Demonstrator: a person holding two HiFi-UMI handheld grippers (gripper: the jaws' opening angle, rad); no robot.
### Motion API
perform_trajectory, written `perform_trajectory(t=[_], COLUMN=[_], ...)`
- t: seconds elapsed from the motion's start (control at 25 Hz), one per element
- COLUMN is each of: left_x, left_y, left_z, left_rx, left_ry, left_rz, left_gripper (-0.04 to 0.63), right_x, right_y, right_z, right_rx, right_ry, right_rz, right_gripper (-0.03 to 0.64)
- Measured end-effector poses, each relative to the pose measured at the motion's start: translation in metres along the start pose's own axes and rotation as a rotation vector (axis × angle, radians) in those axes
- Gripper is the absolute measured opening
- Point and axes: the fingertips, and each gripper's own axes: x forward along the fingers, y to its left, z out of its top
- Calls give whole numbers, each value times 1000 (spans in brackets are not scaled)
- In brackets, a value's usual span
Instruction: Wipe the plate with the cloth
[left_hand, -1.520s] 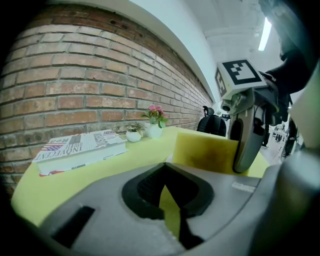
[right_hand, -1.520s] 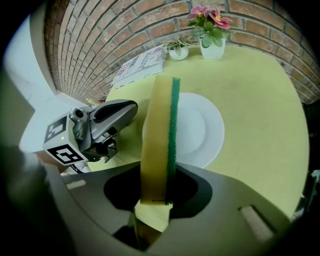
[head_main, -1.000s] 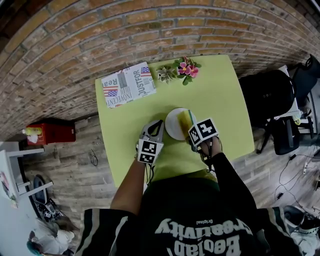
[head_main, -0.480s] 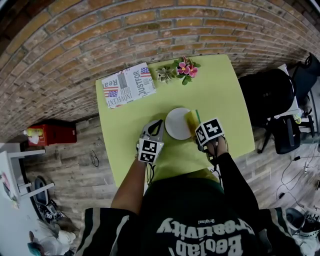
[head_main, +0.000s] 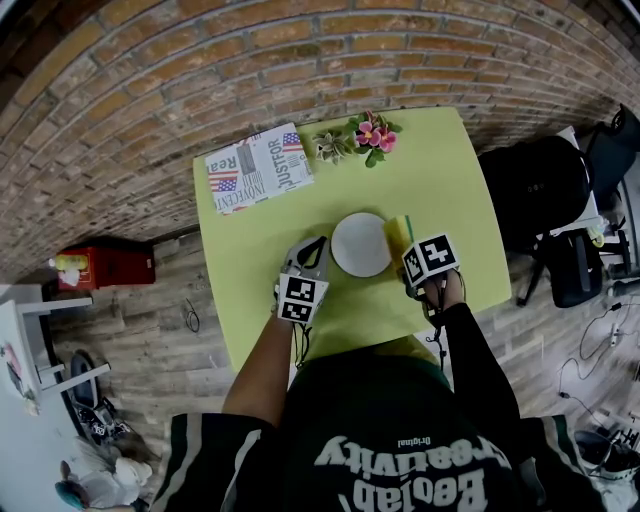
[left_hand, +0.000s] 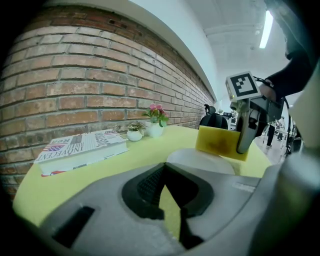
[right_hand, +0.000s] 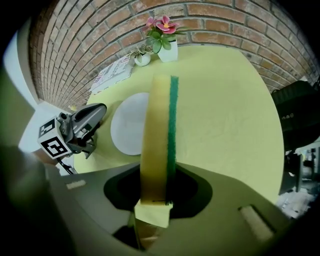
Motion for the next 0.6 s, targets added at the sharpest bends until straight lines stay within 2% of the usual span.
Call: perform_trajectory(t=[0.16,0.36,0.6], left_x=[1,1,-5], left_y=[-1,0,-1], left_z=[-3,-13,-13], left_rx=[-2,-25,-46], left_ry=[24,118,100], left_rz=[-18,9,-1], left_gripper=[5,6,6], right_x=[-7,-5,10], right_y=[18,59,97], right_z=[9,12,5], right_rx=[-24,-100,-191], right_ry=[-35,-28,34], right_rz=[55,163,224], right_gripper=[131,132,132])
